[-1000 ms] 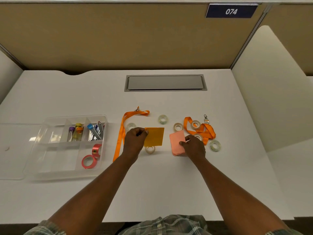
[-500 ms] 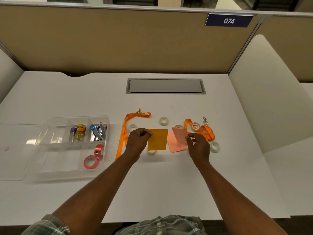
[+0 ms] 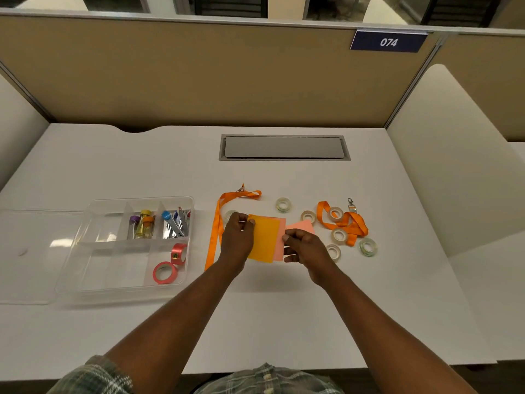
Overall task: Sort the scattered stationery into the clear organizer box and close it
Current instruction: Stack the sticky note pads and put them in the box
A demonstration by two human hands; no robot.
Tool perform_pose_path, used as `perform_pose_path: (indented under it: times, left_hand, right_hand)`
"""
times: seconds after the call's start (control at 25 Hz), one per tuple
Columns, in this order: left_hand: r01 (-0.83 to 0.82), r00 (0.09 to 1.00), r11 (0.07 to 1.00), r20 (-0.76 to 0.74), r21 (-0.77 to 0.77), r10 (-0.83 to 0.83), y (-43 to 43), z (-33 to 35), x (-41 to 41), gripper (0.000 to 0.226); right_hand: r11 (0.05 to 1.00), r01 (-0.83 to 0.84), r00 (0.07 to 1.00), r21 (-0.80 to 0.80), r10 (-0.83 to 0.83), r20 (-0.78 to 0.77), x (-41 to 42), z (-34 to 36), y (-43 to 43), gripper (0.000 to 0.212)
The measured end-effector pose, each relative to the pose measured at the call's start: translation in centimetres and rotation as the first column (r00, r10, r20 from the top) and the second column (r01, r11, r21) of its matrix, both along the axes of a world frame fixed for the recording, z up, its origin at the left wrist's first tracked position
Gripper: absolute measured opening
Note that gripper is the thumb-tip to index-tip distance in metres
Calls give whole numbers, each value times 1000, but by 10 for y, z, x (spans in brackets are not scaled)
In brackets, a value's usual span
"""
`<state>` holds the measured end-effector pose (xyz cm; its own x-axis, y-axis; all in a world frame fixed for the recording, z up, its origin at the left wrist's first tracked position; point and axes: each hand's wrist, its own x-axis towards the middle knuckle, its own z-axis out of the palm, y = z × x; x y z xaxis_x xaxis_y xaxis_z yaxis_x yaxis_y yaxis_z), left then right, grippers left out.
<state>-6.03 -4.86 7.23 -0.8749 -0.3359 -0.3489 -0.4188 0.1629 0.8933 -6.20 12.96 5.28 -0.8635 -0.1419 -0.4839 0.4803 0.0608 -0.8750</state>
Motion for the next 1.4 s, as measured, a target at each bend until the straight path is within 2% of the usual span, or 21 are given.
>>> perform_pose_path:
  times: [0.16,0.2,0.24,0.28,0.32,0.36,0.4,0.52,0.64,0.72,0.8,0.92,1.04,1.12,1.28,1.4]
  left_hand:
    - [-73,991,995,115,61,66,-3,-3,6,24]
    - [-82,988,994,137,71,72,-5,-3,6,27]
    - [-91,986,993,149,75,79,-6,-4,5,28]
    - [-100,984,992,153,75,88,-9,-4,6,27]
    - [-108,984,992,153,71,96,-11,-4,6,26]
    - [-113,983,991,153,65,102,-13,-4,7,24]
    - [-119,982,991,156,60,108,-15,-4,8,25]
    - [-130,980,991,160,42,121,-21,-4,11,29]
    - [-147,978,987,162,71,133,-23,-6,14,16]
    - [-155,976,984,165,85,139,-23,-5,16,11]
    - [-151,976,985,169,81,136,-21,-3,16,12]
    - [-151,976,984,174,95,133,-14,-1,14,12]
    - [-141,980,982,161,124,121,-3,1,10,12]
    - [-112,985,986,145,124,94,6,5,5,13]
    - [-44,995,991,96,126,32,21,11,-7,13]
    - [15,999,993,28,118,-18,30,16,-11,12]
  right_hand:
    - [998,-70,997,-3,70,30,2,-5,-9,21]
    - [997,-62,998,35,61,14,1,-7,-9,21]
    - [988,-32,999,154,39,-37,-2,-10,-6,22]
    - [936,19,993,352,23,-116,-7,-16,-2,23]
    - [818,79,982,569,34,-186,-13,-22,4,28]
    - [681,111,980,724,48,-195,-18,-28,12,36]
    - [587,93,989,804,42,-145,-23,-32,21,45]
    - [448,-63,998,892,54,43,-35,-44,39,56]
    - [374,-64,996,925,82,36,-39,-56,41,54]
    - [414,-48,998,909,47,32,-41,-62,41,48]
    - [537,7,1000,844,-29,10,-44,-63,42,37]
    - [722,198,980,663,-135,-146,-42,-56,45,17]
    - [861,299,947,411,-213,-242,-30,-41,50,10]
    - [904,309,940,296,-242,-242,-23,-31,55,3]
    - [918,298,938,260,-231,-259,-21,-16,64,7]
    - [949,190,949,251,-112,-296,-24,-9,73,12]
